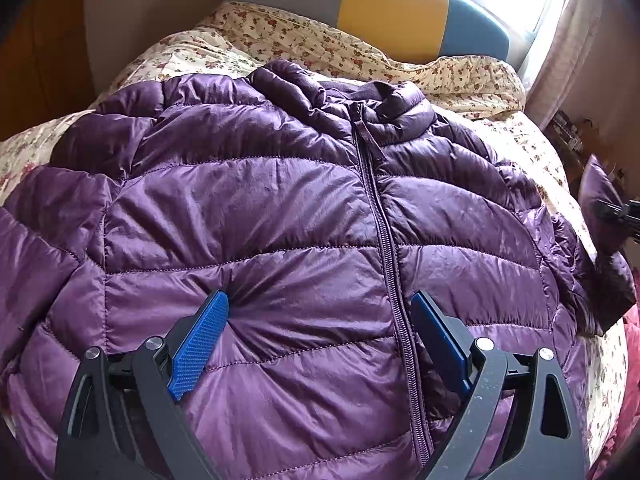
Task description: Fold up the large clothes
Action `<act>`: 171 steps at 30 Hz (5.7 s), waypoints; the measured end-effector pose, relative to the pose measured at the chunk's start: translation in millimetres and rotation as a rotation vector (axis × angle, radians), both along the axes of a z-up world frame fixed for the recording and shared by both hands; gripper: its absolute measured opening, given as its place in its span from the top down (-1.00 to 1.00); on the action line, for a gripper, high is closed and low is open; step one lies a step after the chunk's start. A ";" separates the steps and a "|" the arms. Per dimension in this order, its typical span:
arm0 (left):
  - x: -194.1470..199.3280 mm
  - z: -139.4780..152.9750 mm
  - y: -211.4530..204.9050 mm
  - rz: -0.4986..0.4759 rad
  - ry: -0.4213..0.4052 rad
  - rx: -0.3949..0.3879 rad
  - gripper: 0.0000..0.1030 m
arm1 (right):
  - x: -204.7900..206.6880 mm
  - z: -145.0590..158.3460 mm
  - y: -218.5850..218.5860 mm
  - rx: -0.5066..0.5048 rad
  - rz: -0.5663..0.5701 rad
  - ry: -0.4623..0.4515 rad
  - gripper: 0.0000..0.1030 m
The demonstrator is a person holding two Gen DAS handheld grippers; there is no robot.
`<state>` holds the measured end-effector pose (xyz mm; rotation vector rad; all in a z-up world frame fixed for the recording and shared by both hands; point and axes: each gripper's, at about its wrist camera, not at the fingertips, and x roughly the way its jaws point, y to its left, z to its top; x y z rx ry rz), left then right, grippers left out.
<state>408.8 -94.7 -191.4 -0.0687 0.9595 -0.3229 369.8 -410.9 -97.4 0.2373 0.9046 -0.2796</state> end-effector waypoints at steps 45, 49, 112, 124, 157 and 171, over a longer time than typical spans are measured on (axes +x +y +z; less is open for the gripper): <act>8.3 30.1 -6.2 -0.050 0.106 -0.184 -0.30 | -34.6 -11.3 60.2 -0.112 0.111 0.033 -0.58; 12.9 19.2 -21.0 -0.067 0.130 -0.139 0.46 | -35.5 -21.9 30.7 -0.078 0.037 0.045 -0.58; -62.3 27.7 91.3 0.216 -0.033 -0.094 -0.24 | 2.2 -109.8 91.6 -0.171 0.132 0.016 -0.72; -157.9 24.2 296.2 0.650 0.029 -0.227 -0.24 | 0.5 -109.7 92.0 -0.168 0.132 0.011 -0.72; -71.5 71.9 274.8 0.548 -0.106 -0.196 0.85 | -0.1 -109.4 88.4 -0.157 0.134 0.006 -0.72; -13.0 70.1 62.5 0.081 -0.048 -0.238 0.85 | 1.8 -109.8 86.7 -0.142 0.135 -0.001 -0.73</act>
